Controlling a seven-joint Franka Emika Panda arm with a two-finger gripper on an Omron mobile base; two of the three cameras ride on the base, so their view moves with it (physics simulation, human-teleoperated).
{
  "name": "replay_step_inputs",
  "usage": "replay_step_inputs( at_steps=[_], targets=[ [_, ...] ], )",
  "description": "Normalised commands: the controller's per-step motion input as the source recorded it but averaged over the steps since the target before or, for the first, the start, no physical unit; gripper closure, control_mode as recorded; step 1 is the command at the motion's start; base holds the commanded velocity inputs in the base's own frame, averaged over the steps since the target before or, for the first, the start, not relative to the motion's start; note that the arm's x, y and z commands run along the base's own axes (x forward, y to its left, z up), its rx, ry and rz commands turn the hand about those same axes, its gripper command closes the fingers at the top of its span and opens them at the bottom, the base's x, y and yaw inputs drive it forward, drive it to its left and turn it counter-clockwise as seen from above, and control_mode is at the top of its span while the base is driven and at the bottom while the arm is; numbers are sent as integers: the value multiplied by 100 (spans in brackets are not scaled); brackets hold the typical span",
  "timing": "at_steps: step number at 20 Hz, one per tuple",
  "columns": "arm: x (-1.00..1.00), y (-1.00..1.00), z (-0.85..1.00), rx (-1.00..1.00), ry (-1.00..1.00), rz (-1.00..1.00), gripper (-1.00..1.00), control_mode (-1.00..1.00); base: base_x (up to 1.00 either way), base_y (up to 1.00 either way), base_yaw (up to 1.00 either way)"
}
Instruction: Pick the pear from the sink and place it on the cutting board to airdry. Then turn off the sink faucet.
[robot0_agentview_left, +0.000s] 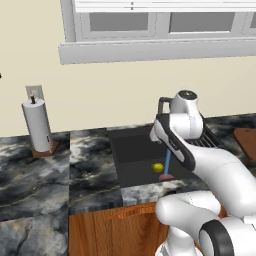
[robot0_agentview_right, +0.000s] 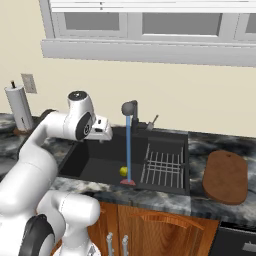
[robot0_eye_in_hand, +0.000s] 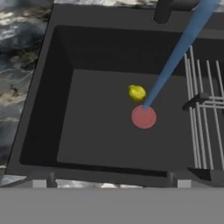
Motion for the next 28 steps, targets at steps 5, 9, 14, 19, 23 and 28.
replay_step_inputs(
  at_steps=[5, 9, 14, 19, 23, 28],
  targets=[
    [8, -9, -28, 0, 0, 0, -100, -100, 0, 0, 0],
    [13, -11, -20, 0, 0, 0, -100, -100, 0, 0, 0],
    [31, -5, -17, 0, 0, 0, -100, -100, 0, 0, 0],
    [31, -1, -19, 0, 0, 0, -100, -100, 0, 0, 0],
    [20, -7, -20, 0, 0, 0, -100, -100, 0, 0, 0],
    [13, -8, -23, 0, 0, 0, -100, -100, 0, 0, 0]
  ],
)
